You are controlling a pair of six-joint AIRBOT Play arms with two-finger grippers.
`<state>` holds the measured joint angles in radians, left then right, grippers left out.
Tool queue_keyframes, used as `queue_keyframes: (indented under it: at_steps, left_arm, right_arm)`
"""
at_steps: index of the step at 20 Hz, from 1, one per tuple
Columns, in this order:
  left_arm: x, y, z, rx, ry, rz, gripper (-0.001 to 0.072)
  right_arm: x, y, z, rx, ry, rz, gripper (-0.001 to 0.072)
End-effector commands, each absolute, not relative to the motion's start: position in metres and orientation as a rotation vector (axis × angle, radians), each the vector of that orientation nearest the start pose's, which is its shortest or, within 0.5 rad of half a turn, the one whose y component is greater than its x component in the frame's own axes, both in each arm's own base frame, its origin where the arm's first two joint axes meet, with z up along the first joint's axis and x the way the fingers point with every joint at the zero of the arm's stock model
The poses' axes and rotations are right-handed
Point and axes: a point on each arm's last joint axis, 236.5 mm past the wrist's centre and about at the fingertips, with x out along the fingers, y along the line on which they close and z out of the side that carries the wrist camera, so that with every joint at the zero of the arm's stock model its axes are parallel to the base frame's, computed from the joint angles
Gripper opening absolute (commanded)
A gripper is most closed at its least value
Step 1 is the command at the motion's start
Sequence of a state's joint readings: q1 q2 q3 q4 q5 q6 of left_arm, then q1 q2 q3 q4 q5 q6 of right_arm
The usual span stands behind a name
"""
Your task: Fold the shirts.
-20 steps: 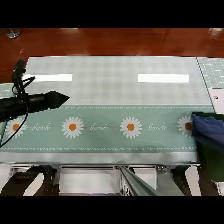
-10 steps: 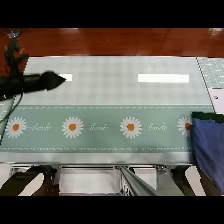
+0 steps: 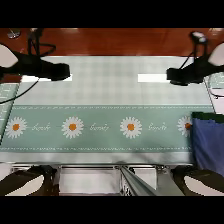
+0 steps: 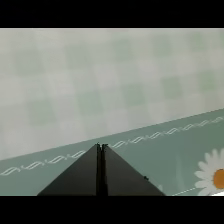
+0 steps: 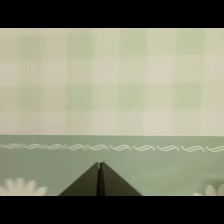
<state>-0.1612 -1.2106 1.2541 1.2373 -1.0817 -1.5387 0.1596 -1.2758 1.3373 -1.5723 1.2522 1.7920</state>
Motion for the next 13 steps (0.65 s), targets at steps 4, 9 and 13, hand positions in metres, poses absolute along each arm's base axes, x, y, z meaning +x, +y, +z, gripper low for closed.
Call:
queue_keyframes:
  at_steps: [4, 9, 13]
  left_arm:
    - [0.3939, -0.1094, 0.052, -0.136, 1.126, -0.239, 0.0022]
    - [0.3941, -0.1098, 0.0508, -0.136, 1.129, -0.24, 0.0022]
    - [0.3941, -0.1098, 0.0508, -0.135, 1.129, -0.24, 0.0023]
  right_arm:
    - [0.3919, 0.0702, 0.0154, -0.048, 1.313, -0.069, 0.0027]
    - [0.3918, 0.0701, 0.0154, -0.049, 1.313, -0.069, 0.0027]
    - [0.3918, 0.0701, 0.0154, -0.049, 1.313, -0.069, 0.0027]
